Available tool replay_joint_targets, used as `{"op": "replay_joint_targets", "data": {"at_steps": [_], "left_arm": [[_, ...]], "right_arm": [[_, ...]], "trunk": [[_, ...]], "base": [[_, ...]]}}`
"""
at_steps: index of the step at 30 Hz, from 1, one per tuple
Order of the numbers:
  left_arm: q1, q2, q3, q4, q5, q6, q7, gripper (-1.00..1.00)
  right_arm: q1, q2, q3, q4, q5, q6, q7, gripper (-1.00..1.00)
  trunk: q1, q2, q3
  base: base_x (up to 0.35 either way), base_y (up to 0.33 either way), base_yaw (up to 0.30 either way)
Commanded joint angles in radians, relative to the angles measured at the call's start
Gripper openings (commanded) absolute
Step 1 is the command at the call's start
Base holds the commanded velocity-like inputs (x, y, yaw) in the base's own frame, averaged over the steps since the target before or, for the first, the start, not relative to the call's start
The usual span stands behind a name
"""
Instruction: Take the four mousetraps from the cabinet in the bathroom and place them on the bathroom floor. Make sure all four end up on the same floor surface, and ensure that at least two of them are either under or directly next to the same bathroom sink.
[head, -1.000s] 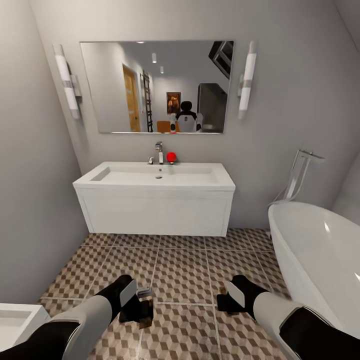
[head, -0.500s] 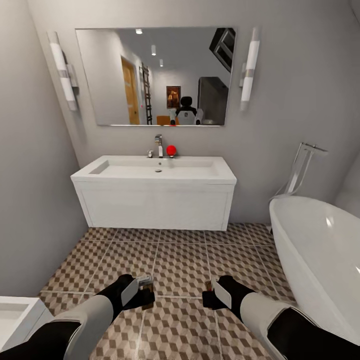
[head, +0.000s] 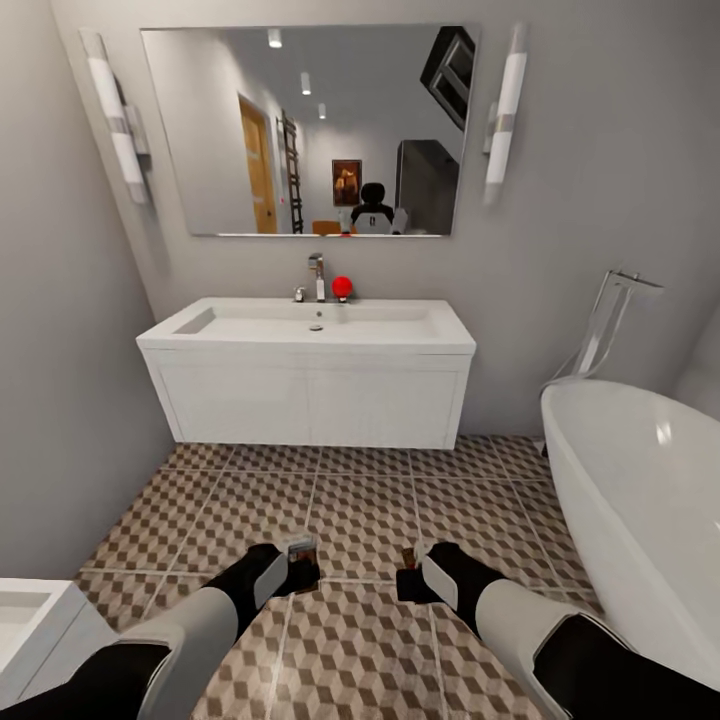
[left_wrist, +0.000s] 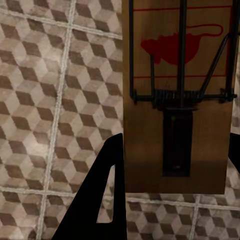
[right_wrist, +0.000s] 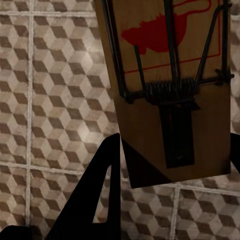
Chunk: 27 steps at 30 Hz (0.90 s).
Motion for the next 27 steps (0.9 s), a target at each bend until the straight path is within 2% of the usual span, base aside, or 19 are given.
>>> {"op": "replay_joint_targets", "data": {"at_steps": [1,6,7,11,15,27], "left_arm": [[0.000,-0.005,0.001,-0.003,-0.003,0.001,-0.010,-1.00],[0.000,-0.008,-0.002,-0.013,-0.062,-0.055,-0.077,-1.00],[0.000,-0.008,-0.002,-0.017,-0.088,-0.067,-0.089,-1.00],[-0.001,-0.010,-0.003,-0.020,-0.130,-0.081,-0.104,-1.00],[-0.002,-0.021,-0.003,-0.021,-0.151,-0.086,-0.111,-1.00],[-0.002,-0.020,-0.005,-0.023,-0.157,-0.092,-0.113,-1.00]], "right_arm": [[-0.002,-0.001,0.007,-0.003,-0.012,-0.020,-0.008,-1.00],[-0.004,0.000,0.007,-0.004,-0.013,-0.067,-0.008,-1.00],[-0.004,0.000,0.007,-0.004,-0.013,-0.076,-0.008,-1.00],[-0.010,-0.001,0.008,-0.004,-0.013,-0.096,-0.008,-1.00],[-0.044,-0.001,0.007,-0.004,-0.011,-0.133,-0.008,-1.00],[-0.059,0.003,0.008,-0.006,-0.011,-0.172,-0.008,-1.00]], "trunk": [[0.004,-0.008,-0.006],[0.023,-0.043,-0.030],[0.027,-0.050,-0.034],[0.042,-0.078,-0.053],[0.057,-0.106,-0.072],[0.103,-0.190,-0.129]], "base": [[0.000,0.000,0.000],[0.000,0.000,0.000],[0.000,0.000,0.000],[0.000,0.000,0.000],[0.000,0.000,0.000],[0.000,0.000,0.000]]}}
